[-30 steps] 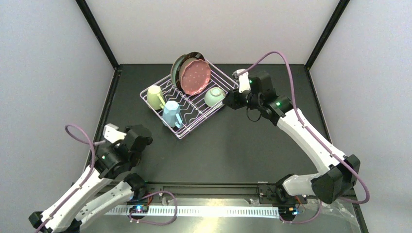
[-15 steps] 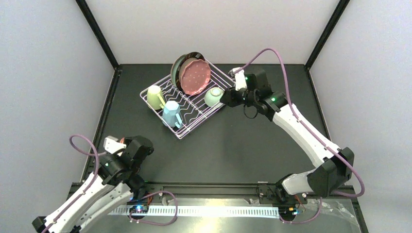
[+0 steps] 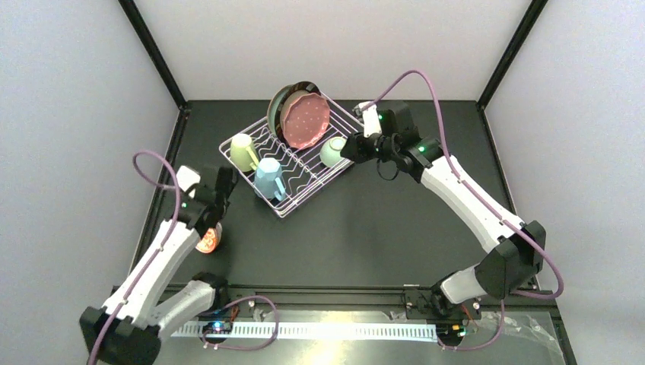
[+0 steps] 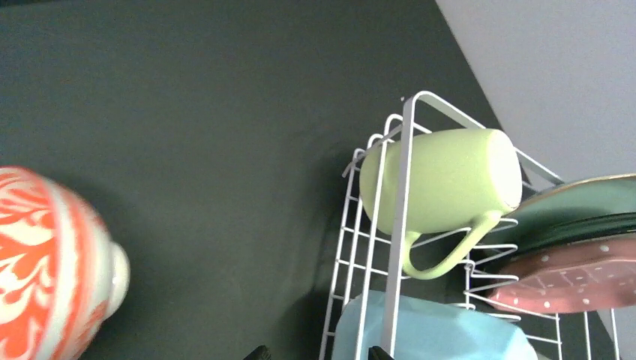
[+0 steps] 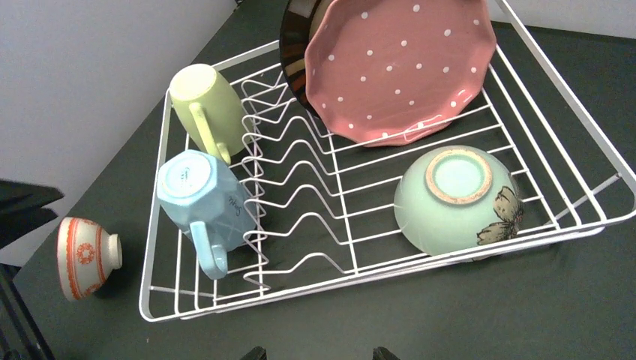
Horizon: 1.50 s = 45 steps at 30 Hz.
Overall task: Load the mixed dishes into the dish rack
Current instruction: Set the upside down bowl at the corner of the board.
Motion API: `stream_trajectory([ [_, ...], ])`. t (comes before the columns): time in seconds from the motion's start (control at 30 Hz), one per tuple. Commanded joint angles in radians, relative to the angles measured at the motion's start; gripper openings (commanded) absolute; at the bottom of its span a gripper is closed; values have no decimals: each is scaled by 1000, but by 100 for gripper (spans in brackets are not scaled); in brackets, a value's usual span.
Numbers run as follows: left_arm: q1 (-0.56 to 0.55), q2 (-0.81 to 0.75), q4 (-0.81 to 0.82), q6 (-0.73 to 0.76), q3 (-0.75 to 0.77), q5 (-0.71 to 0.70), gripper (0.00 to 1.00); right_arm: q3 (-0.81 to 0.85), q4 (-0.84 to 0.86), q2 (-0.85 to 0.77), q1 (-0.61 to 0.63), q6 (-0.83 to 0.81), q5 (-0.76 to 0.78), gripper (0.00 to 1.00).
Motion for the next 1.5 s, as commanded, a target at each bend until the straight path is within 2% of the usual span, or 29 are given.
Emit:
stream_trajectory([
  [0.0, 181, 93, 145, 304, 58, 301, 73, 43, 1, 15, 3, -22, -2, 81],
  [0.17, 305, 59, 125, 337, 14, 466, 73, 60, -2, 17, 3, -27, 8, 81],
  [0.33, 399, 26, 14, 417, -11, 557, 73, 59, -2, 24, 2, -26, 10, 81],
  [0.57, 441, -57, -151, 460, -9, 527, 73, 56, 5, 38, 2, -16, 4, 81],
  [0.83, 460, -112, -232, 492, -38, 481, 74, 59, 4, 46, 3, -16, -2, 81],
  [1.07, 471, -135, -247, 504, -87, 464, 74, 62, 2, 60, 2, -26, -3, 82],
  [1.47, 477, -140, -172, 492, -149, 403, 74, 82, 5, 97, 1, -39, -10, 81],
])
